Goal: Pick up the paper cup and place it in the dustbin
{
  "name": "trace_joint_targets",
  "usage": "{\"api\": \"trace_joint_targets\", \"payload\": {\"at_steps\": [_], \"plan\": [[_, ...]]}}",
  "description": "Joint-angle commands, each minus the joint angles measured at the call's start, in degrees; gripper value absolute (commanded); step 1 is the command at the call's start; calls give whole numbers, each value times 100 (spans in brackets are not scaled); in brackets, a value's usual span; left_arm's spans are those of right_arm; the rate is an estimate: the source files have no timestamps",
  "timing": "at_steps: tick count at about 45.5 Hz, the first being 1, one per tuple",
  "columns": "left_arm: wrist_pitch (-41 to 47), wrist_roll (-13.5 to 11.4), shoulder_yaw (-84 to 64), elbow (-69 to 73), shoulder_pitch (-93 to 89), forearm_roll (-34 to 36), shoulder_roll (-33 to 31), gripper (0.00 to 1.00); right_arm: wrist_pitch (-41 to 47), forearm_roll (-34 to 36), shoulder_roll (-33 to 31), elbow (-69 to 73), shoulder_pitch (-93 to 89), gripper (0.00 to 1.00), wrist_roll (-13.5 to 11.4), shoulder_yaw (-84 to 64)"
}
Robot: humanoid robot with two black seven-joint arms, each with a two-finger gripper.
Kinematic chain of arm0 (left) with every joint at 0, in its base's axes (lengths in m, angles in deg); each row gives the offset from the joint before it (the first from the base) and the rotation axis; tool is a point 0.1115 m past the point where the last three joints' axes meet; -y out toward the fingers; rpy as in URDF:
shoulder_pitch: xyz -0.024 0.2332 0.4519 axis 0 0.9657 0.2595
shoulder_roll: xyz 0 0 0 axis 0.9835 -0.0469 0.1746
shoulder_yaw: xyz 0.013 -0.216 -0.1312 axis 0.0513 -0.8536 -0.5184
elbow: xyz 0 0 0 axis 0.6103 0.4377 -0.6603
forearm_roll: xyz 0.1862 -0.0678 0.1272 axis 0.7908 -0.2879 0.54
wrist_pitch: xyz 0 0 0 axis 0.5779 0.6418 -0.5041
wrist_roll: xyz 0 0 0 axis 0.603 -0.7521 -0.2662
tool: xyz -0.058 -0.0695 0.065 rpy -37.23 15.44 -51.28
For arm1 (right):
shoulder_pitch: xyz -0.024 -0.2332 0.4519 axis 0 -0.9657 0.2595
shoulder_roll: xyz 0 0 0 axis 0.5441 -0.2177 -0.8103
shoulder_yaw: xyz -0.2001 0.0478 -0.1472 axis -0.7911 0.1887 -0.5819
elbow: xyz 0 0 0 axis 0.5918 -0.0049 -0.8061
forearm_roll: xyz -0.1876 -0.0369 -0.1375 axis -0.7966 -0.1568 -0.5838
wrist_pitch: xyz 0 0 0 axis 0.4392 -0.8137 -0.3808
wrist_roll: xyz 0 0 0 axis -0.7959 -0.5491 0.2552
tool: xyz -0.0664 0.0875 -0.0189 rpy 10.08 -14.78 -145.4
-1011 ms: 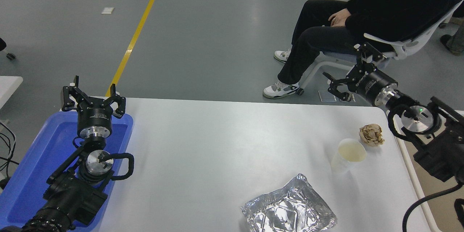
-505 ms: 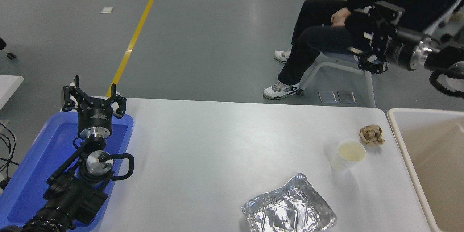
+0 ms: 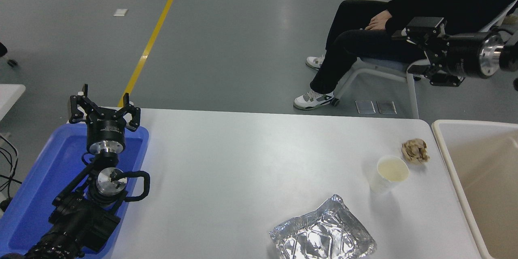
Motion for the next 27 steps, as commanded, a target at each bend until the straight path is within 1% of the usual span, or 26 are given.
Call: {"api": "trace_joint_targets", "payload": {"at_steps": [1,4,11,15,19,27], "plan": [[0,2,0,2,0,3,0,99,-60,-84,211,882,1947,100,19,-2156],[0,2,0,2,0,3,0,99,-60,-85,369,1119,2334,100,28,-2552],[0,-7,0,2,0,-6,0,99,-60,-58,1001,1726,3187,100,63,-3580],[0,-7,0,2,0,-5,0,99,-34,-41,1292,2007,3530,100,98,-3915],[0,2,0,2,0,3,0,99,168,-41,1389,2201,3785,100,134,-4056],[0,2,0,2,0,-5,0,99,959,-41,1442,2533,4146,100,178,-4082]]}}
